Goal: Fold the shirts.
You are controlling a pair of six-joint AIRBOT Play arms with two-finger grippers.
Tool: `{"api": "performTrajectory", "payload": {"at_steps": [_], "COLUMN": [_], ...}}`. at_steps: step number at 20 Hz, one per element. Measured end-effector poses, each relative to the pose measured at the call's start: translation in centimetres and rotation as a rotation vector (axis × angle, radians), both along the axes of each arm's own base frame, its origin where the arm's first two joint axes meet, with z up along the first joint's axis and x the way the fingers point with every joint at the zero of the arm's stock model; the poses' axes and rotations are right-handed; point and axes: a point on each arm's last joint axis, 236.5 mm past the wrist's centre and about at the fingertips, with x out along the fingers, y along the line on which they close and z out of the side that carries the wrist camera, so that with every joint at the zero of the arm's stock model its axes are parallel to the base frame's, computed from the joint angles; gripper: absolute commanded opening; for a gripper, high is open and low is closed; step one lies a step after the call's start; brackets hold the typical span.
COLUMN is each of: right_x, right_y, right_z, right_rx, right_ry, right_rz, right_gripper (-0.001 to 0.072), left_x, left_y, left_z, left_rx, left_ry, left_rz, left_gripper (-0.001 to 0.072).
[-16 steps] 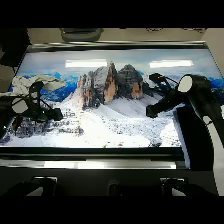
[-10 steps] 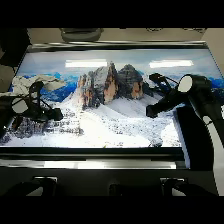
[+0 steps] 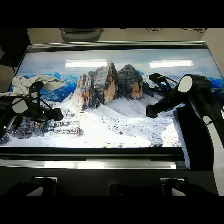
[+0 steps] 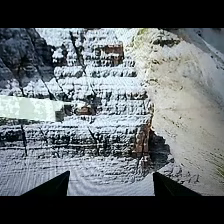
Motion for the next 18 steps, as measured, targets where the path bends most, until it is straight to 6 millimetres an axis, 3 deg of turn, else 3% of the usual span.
{"api": "performTrajectory", "payload": {"at_steps": [3, 8, 11, 13, 15, 18], "right_x": [0.3, 3.1, 4.4, 5.0, 5.3, 5.3], "right_y": [0.0, -0.3, -0.3, -0.3, -0.4, -0.4], "right_z": [0.1, 0.7, 1.1, 1.3, 1.5, 1.5], "right_rx": [0.001, -0.006, -0.006, -0.005, -0.005, -0.007], "right_ry": [-0.014, -0.133, -0.188, -0.215, -0.231, -0.233], "right_rz": [-0.003, -0.028, -0.036, -0.037, -0.037, -0.034], "right_gripper": [0.0694, 0.0702, 0.0700, 0.0698, 0.0696, 0.0693], "left_x": [0.2, 1.2, 2.3, 4.4, 7.7, 10.7], "left_y": [0.0, -0.1, -0.8, -0.7, 2.2, 11.1], "left_z": [-0.1, -0.5, -0.1, 1.4, 4.3, 7.2], "left_rx": [-0.001, -0.006, -0.038, -0.076, -0.110, -0.166], "left_ry": [-0.003, -0.026, -0.069, -0.151, -0.253, -0.312], "left_rz": [0.000, 0.007, 0.014, 0.058, 0.171, 0.427], "left_gripper": [0.0590, 0.0594, 0.0720, 0.0720, 0.0720, 0.0720]}}
